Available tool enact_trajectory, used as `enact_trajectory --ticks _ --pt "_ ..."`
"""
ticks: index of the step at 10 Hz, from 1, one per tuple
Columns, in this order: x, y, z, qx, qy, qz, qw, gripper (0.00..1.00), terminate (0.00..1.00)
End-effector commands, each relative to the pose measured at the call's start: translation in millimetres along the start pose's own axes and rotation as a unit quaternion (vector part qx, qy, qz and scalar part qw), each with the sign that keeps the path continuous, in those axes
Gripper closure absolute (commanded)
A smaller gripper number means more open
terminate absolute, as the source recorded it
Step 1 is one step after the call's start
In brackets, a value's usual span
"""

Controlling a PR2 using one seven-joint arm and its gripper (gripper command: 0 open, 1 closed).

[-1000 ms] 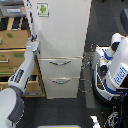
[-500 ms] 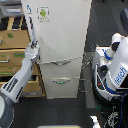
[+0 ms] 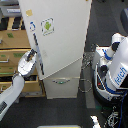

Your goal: Opening the fridge

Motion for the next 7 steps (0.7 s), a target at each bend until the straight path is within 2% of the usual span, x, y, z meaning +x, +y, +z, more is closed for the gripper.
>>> enact_trajectory --ticks 1,2,3,4,5,6,7 --pt "-553.3 -461.9 340.8 -0.063 -0.058 -0.335 0.938 1.0 0.0" --pt "-558.9 -417.4 332.8 -0.066 -0.042 -0.351 0.933 1.0 0.0" --pt "-548.2 -330.3 298.3 -0.06 -0.015 -0.318 0.946 1.0 0.0" --pt "-518.7 -214.7 222.1 -0.017 0.04 -0.257 0.965 1.0 0.0" --pt "-500.6 -162.3 173.3 -0.004 0.073 -0.229 0.971 0.0 0.0" --pt "-473.4 -101.0 118.5 0.012 0.107 -0.185 0.977 0.0 0.0" --pt "-426.0 -30.2 31.6 0.008 0.15 -0.132 0.98 0.0 0.0"
